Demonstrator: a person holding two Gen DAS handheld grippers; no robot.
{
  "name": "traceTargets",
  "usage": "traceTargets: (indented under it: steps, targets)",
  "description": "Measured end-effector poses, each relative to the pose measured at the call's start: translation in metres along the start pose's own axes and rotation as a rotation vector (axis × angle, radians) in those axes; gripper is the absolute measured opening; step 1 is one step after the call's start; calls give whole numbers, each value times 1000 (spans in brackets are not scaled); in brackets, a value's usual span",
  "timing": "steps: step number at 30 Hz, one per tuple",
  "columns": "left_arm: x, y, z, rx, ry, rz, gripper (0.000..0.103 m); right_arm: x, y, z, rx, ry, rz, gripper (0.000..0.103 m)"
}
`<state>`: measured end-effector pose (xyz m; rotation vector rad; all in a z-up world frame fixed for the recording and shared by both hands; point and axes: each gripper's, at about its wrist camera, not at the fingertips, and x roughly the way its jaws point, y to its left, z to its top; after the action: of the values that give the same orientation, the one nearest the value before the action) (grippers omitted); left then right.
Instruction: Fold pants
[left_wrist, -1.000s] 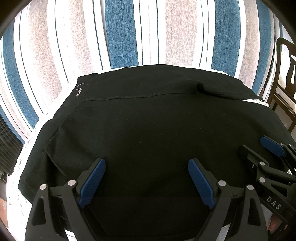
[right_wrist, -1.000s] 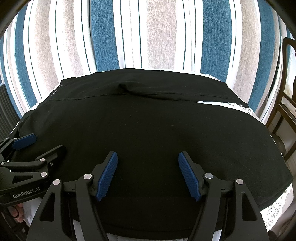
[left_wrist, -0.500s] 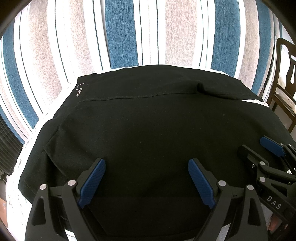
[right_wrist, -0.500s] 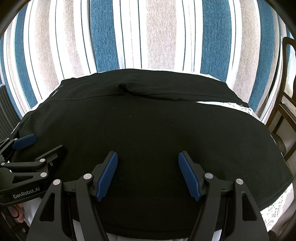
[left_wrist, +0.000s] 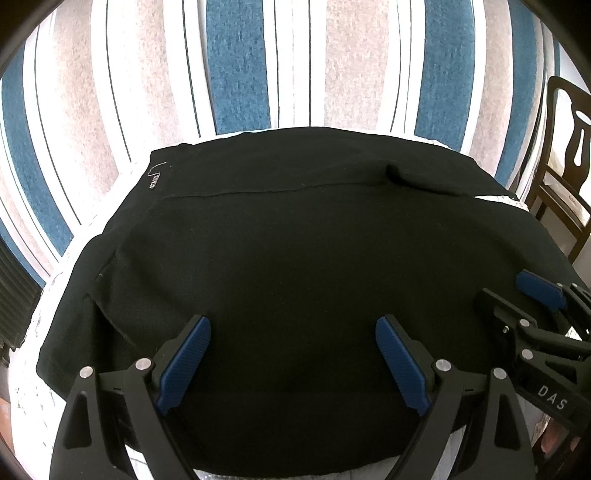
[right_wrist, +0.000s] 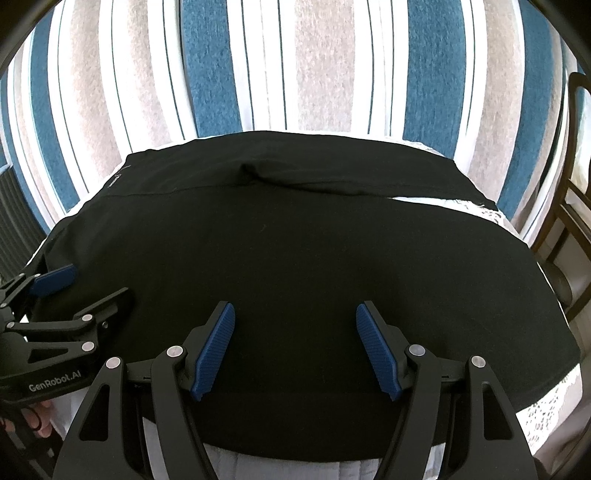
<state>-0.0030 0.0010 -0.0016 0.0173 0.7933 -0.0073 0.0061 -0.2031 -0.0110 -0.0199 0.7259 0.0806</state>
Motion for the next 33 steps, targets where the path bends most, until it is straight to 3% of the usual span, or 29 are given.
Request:
traceTargets:
  steps: [9, 13, 15, 19, 26, 30, 33]
  targets:
    - [-4, 1, -2, 12, 8, -22, 92, -3, -4, 1, -8, 19, 21, 68]
    - [-10, 3, 4, 27, 41, -100, 92, -13, -13, 9, 2, 0, 81, 69]
    - [-14, 1, 9, 70, 65, -149, 92, -19, -19, 18, -4, -21, 99, 69]
    - [-28, 0, 24, 130, 18, -186, 92, -26, -37, 43, -28, -55, 108, 69]
    - [-25, 27, 70, 52, 29, -267, 92, -22, -70, 93, -73, -103, 111, 69]
    - [-7, 46, 106, 90, 15, -169, 92, -5, -87, 124, -116, -102, 111, 69]
    - [10, 58, 130, 104, 18, -139, 92, 14, -98, 144, -143, -102, 111, 69]
